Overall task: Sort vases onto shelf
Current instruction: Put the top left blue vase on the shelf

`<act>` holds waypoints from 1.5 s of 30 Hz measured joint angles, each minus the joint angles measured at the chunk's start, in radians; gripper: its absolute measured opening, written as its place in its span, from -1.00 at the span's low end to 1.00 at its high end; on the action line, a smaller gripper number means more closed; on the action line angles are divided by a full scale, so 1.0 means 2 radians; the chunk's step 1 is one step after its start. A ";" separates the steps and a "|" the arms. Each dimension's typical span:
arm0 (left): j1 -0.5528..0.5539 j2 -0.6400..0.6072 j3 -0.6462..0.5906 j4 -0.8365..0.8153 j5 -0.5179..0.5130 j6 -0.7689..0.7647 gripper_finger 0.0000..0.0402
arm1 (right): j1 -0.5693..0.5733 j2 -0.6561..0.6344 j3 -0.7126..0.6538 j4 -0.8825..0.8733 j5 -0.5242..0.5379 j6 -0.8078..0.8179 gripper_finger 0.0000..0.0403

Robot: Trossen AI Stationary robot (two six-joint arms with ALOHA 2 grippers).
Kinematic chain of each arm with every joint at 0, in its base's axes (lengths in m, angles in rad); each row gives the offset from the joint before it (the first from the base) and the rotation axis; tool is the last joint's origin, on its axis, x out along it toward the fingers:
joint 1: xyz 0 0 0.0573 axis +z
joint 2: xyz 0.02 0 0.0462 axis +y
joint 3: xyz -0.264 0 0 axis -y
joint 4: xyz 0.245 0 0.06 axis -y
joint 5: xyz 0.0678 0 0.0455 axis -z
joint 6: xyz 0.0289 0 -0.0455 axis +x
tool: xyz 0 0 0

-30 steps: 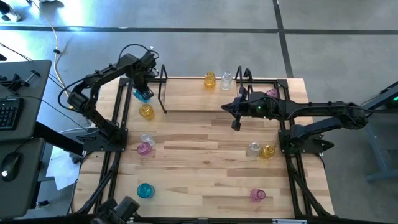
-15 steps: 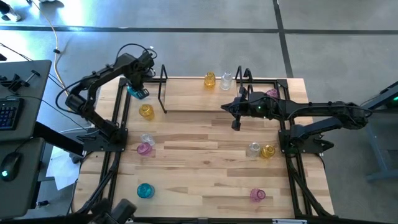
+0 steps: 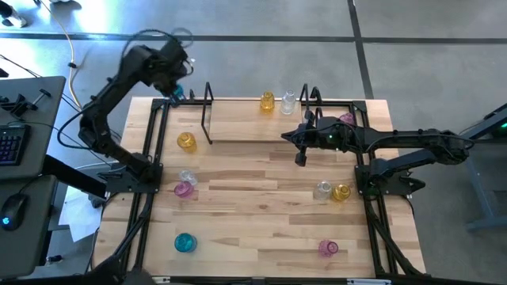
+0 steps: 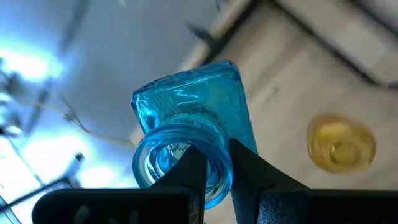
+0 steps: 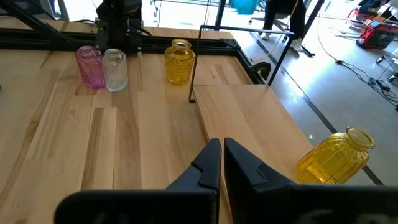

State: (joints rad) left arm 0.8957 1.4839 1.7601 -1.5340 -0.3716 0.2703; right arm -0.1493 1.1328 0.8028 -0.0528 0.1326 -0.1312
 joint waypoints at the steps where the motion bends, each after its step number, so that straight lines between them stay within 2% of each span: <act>1: -0.005 0.000 0.025 -0.002 0.000 -0.001 -0.85 | 0.000 0.000 0.000 0.000 0.000 0.000 -1.00; 5: -0.027 0.002 0.108 -0.005 0.022 -0.013 -0.85 | 0.000 0.000 0.000 0.000 0.000 0.005 -1.00; 10: -0.059 0.009 0.155 -0.003 0.084 -0.066 -0.85 | 0.000 0.000 0.000 -0.001 0.000 0.011 -1.00; 15: -0.106 0.027 0.158 -0.002 0.138 -0.109 -0.85 | 0.001 0.000 0.000 -0.001 0.000 0.016 -1.00; 21: -0.154 0.088 0.158 0.021 0.148 -0.134 -0.85 | 0.010 0.003 0.000 0.000 0.000 0.023 -1.00; 25: -0.164 0.152 0.158 0.020 0.175 -0.152 -0.85 | 0.023 0.013 0.001 0.004 -0.001 0.023 -1.00; 33: -0.193 0.249 0.158 0.030 0.178 -0.139 -0.85 | 0.037 0.026 0.001 0.005 0.000 0.023 -1.00; 38: -0.202 0.278 0.158 0.040 0.197 -0.163 -0.85 | 0.037 0.026 0.001 0.004 0.000 0.023 -1.00; 45: -0.199 0.300 0.158 0.051 0.197 -0.198 -0.84 | 0.037 0.026 0.001 0.005 0.000 0.023 -1.00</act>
State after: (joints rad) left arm 0.4980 2.0830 2.0758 -1.4323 0.0216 -0.1253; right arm -0.0753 1.1851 0.8040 -0.0433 0.1322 -0.0857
